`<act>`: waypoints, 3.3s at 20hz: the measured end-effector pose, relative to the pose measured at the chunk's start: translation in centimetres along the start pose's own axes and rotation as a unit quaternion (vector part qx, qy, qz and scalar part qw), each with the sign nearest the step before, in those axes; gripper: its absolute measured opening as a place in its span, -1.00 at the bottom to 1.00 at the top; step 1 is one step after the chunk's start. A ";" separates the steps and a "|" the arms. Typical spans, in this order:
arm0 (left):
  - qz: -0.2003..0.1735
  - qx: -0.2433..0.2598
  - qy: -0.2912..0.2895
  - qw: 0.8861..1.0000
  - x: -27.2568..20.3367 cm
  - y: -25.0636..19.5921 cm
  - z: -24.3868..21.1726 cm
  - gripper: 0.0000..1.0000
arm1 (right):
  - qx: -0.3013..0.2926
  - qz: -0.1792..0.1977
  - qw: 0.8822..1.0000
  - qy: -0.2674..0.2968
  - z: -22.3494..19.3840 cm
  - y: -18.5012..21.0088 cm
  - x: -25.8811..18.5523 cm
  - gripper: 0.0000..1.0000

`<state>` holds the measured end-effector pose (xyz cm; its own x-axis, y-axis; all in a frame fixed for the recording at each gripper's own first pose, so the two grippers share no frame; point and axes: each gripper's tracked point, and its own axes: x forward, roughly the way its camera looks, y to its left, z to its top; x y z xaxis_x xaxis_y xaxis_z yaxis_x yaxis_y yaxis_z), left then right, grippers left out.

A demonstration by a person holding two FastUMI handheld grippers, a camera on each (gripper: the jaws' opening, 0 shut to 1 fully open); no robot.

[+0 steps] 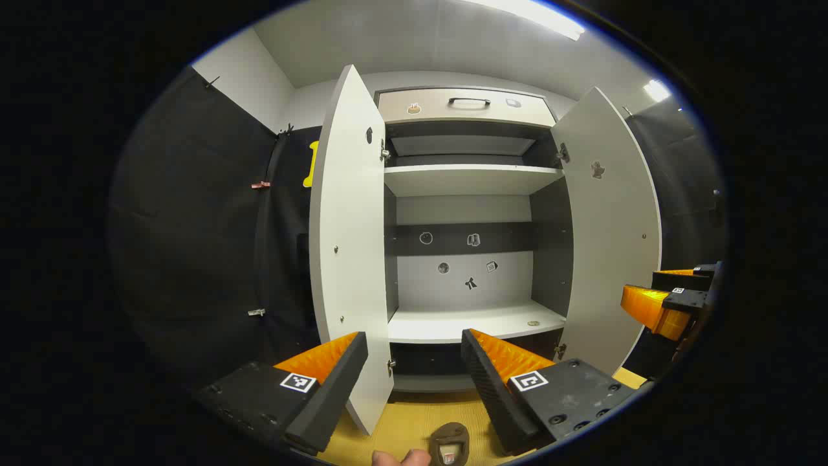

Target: Grab one shoe with the right hand and put it into the shoe cabinet, grab the other shoe with the left hand and put it into the shoe cabinet; then close the right door with the right hand and the left door with the left hand.

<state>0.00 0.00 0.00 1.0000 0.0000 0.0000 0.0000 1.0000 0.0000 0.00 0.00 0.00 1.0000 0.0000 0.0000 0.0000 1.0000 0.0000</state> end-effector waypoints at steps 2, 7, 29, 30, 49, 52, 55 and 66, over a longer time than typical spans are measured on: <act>0.000 0.001 -0.001 1.000 0.0 0.1 0.0 0.86 | 0.000 0.002 1.000 0.001 0.0 0.3 0.1 0.95; -0.002 -0.001 0.000 1.000 0.3 0.4 -0.1 0.86 | -0.004 0.005 1.000 -0.001 0.0 0.8 0.2 0.94; 0.003 0.004 0.010 1.000 1.7 2.6 -2.4 0.87 | 0.008 0.056 0.985 0.162 -11.2 5.2 1.4 0.95; 0.003 0.002 0.013 1.000 1.8 2.7 -2.7 0.87 | 0.016 0.060 0.981 0.184 -13.0 5.5 1.1 0.96; -0.003 0.001 0.050 0.999 1.6 3.7 -7.6 0.87 | 0.056 0.053 0.890 0.450 -43.0 8.2 -1.7 0.99; 0.002 -0.001 0.060 0.998 1.5 4.0 -8.6 0.87 | 0.050 0.041 0.889 0.452 -46.0 8.3 -0.5 0.97; 0.002 0.005 0.070 0.998 1.1 4.1 -9.3 0.87 | 0.050 0.029 0.897 0.438 -48.0 8.2 1.4 0.82; -0.005 0.016 0.084 0.996 0.7 4.3 -10.8 0.87 | 0.047 -0.020 0.914 0.403 -49.2 6.5 5.1 -0.64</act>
<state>0.75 4.26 -10.80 0.9860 -0.0071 -0.1669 0.0127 0.9994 0.0319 5.07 6.46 -49.16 0.6745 0.0019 -0.7382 0.0742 0.9948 0.0703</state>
